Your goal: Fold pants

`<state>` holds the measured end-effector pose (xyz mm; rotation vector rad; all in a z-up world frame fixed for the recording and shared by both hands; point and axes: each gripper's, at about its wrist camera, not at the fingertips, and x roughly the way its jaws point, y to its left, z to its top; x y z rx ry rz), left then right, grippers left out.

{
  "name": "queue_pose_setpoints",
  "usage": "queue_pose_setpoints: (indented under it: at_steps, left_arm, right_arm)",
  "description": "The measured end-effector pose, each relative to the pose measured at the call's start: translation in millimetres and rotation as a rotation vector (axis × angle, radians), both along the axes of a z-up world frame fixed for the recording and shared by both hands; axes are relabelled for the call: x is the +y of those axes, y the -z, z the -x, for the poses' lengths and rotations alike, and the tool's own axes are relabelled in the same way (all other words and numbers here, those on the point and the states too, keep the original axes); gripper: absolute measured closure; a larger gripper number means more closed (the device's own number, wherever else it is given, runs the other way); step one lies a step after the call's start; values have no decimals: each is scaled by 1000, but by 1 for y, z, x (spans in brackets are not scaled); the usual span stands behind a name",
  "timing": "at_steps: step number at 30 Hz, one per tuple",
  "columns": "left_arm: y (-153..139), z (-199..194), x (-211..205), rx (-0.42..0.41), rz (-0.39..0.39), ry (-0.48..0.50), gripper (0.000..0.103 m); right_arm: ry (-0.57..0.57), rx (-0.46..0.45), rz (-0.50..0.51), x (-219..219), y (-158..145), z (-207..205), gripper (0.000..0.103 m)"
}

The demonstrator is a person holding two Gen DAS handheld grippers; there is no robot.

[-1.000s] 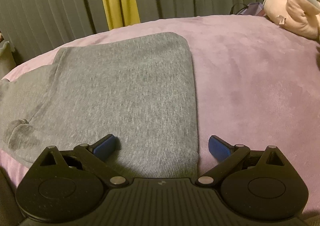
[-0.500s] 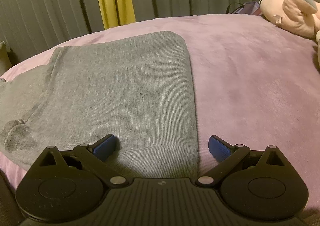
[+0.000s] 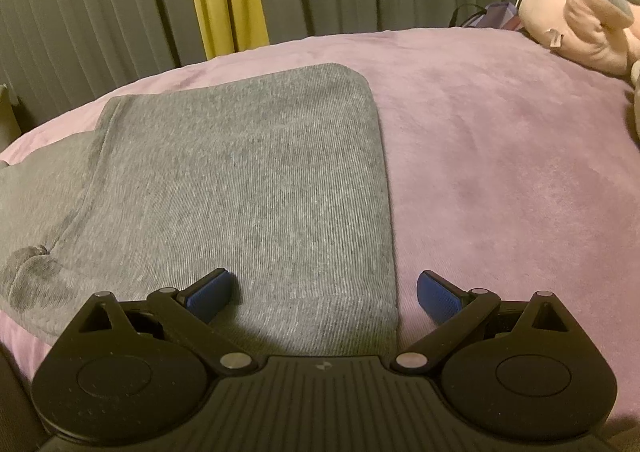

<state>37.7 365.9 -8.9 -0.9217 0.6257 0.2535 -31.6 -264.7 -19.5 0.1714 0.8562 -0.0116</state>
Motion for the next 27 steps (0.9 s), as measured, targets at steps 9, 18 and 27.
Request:
queue_pose_setpoints:
  at_steps: [9,18,27]
  left_arm:
    - [-134,0,-138,-237,-594,360,87]
    - [-137,-7,-366,-373,-649,955,82]
    - [-63,61,-413,8,-436,1126,58]
  right_arm:
    - [-15,-94,-18,-1,-25,13,4]
    - [32,-180,-139,-19,-42,25,4]
    - [39,-215,-383,-47,-53,38,4]
